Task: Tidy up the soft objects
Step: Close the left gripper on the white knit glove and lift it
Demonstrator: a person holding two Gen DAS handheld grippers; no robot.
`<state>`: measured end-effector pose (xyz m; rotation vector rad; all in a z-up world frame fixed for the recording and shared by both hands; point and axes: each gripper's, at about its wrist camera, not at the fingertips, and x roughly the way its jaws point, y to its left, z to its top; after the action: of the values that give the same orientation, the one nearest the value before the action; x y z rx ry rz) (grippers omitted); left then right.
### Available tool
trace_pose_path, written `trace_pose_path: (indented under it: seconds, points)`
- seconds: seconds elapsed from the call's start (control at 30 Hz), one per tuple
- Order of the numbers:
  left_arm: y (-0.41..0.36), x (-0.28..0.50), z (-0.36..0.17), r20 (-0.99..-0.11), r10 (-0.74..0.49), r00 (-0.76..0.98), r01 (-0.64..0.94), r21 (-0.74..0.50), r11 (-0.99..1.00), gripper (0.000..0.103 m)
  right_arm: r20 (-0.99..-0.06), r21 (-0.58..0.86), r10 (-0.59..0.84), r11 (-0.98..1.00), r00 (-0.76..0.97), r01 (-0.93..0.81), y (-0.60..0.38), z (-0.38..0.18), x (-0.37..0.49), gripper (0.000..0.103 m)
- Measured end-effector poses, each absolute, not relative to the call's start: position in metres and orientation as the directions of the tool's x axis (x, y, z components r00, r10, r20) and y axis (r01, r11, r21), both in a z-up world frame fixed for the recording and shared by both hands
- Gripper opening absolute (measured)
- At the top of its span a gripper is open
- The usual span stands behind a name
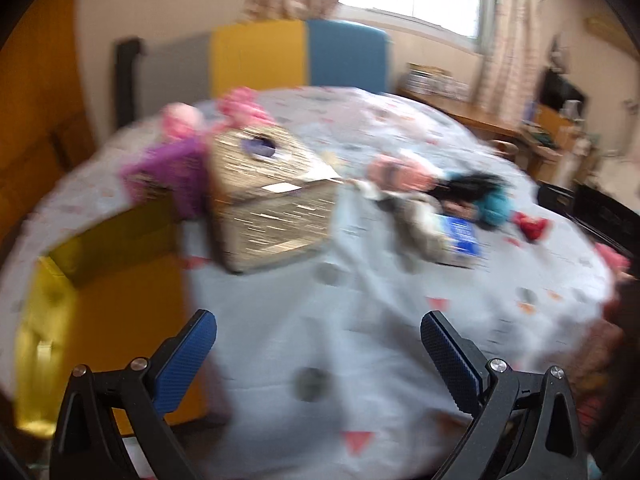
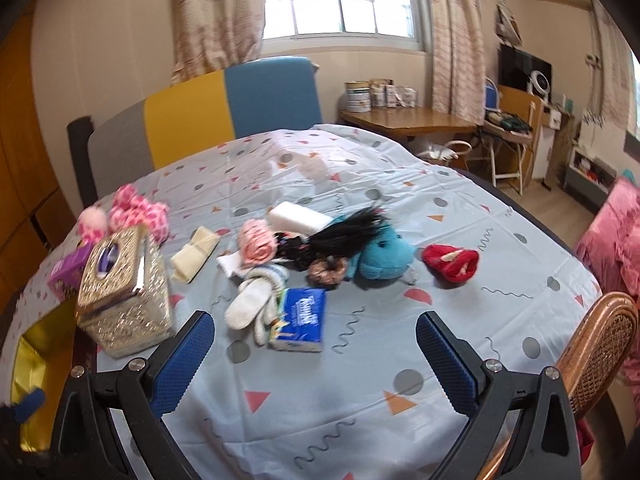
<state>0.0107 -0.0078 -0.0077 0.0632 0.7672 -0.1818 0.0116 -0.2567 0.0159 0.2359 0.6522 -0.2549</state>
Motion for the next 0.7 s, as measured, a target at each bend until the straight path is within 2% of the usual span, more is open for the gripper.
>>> trace_pose_path:
  seconds: [0.1,0.23,0.33,0.57,0.7]
  points:
    - [-0.015,0.017,-0.012,-0.725,-0.265,0.636,0.274,-0.109,0.956,0.103,-0.633,0.193,-0.142,0.923,0.761,0.333,-0.280,0.016,0.011,0.103]
    - [-0.035,0.022,-0.014,-0.735,-0.284,0.616,0.339,-0.079,0.938,0.102,-0.638,0.215,-0.161,0.902,0.753,0.375,-0.302,0.015,0.010,0.103]
    - [-0.054,0.031,-0.019,-0.760,-0.283,0.585,0.371,-0.059,0.927,0.101,-0.652,0.284,-0.120,0.877,0.749,0.387,-0.318,0.011,0.010,0.103]
    - [-0.073,0.055,-0.023,-0.780,-0.310,0.544,0.385,-0.097,0.918,0.103,-0.670,0.396,-0.013,0.839,0.742,0.373,-0.331,-0.006,0.014,0.103]
    - [-0.087,0.070,-0.021,-0.773,-0.372,0.515,0.419,-0.152,0.895,0.103,-0.672,0.423,0.024,0.833,0.740,0.357,-0.331,-0.012,0.019,0.103]
